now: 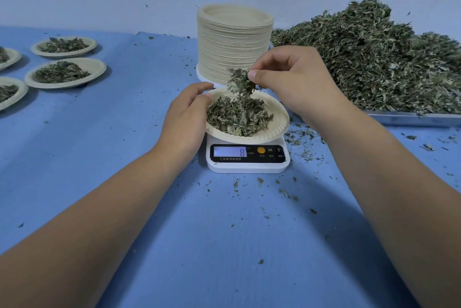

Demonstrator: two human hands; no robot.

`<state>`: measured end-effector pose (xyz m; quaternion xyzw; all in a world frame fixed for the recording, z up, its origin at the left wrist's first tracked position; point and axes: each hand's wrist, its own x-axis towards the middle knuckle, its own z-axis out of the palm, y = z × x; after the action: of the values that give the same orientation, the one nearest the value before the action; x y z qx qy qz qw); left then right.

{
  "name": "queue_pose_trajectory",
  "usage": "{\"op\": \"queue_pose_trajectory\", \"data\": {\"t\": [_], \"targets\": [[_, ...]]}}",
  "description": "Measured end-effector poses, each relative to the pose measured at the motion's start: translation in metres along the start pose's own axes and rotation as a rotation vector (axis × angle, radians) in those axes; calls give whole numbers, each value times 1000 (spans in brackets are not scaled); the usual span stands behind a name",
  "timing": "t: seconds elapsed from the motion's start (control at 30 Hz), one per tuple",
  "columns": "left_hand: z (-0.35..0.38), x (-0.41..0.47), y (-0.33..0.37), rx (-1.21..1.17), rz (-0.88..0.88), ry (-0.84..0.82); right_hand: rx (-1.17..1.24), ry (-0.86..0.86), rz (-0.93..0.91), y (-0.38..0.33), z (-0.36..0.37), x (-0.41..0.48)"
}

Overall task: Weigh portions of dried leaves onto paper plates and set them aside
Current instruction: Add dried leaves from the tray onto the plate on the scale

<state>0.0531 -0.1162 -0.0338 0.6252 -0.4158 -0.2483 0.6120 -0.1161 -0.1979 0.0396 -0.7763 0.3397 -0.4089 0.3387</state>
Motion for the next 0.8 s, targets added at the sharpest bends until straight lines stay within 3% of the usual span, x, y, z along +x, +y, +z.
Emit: {"op": "queue_pose_trajectory", "data": {"t": [0.27, 0.57, 0.7, 0.8], "targets": [[0, -1, 1, -12, -15, -4, 91, 4, -3, 2, -1, 0], [-1, -1, 0, 5, -33, -7, 221, 301, 49, 20, -38, 11], [-1, -2, 0, 13, -23, -8, -31, 553, 177, 60, -70, 10], [0, -2, 1, 21, -23, -13, -461, 388, 281, 88, -81, 1]]}}
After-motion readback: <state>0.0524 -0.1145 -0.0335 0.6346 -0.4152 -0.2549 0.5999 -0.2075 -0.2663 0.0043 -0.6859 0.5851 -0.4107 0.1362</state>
